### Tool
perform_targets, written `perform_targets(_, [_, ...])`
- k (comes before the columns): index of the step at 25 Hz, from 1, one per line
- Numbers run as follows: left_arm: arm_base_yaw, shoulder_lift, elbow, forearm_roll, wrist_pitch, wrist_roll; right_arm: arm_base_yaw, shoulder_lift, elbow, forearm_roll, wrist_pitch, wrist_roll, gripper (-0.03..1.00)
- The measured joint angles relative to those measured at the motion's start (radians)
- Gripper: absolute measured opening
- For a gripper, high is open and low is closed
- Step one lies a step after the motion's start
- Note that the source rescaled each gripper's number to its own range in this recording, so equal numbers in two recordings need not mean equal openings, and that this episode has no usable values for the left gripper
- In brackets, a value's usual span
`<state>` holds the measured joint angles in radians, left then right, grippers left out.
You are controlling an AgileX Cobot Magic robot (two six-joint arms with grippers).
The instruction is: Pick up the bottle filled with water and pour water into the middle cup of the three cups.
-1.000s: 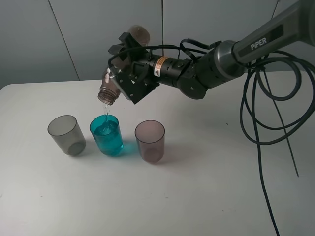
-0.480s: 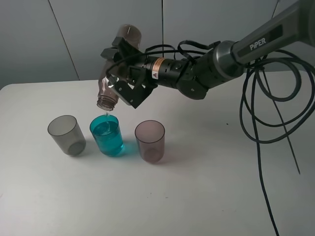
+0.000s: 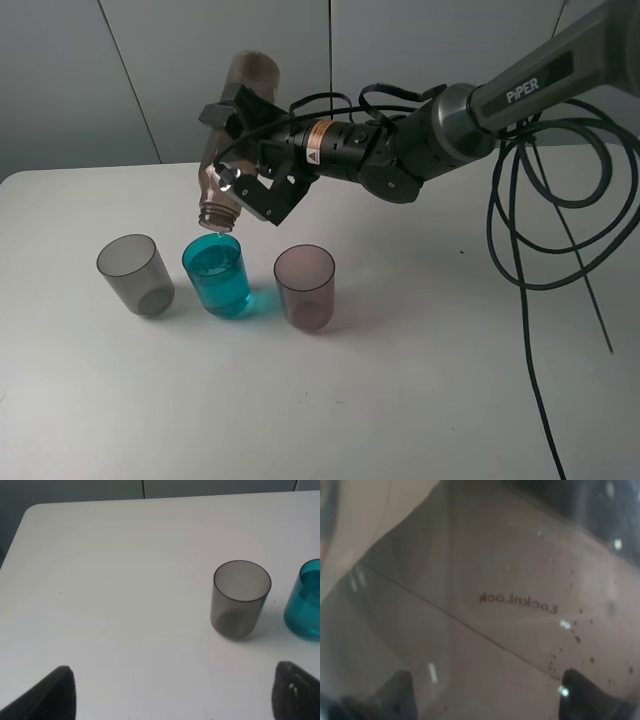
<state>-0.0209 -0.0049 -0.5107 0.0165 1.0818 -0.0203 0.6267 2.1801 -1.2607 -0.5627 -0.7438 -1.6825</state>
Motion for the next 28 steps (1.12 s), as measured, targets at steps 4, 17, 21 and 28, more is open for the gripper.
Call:
perform_targets(4, [0.000,0.000,0.000,0.000,0.000,0.000,0.000,0.000,0.000,-0.002,0.009,0.106,0.02])
perform_targets(17, [0.000,0.000,0.000,0.000,0.000,0.000,0.000,-0.017,0.000,-0.002,0.116,1.068,0.02])
perform_targets(21, [0.000,0.000,0.000,0.000,0.000,0.000,-0.032,-0.058,0.014,-0.002,0.126,1.424,0.02])
perform_targets(28, [0.000,0.000,0.000,0.000,0.000,0.000,-0.143,-0.127,0.112,-0.002,0.106,1.816,0.02])
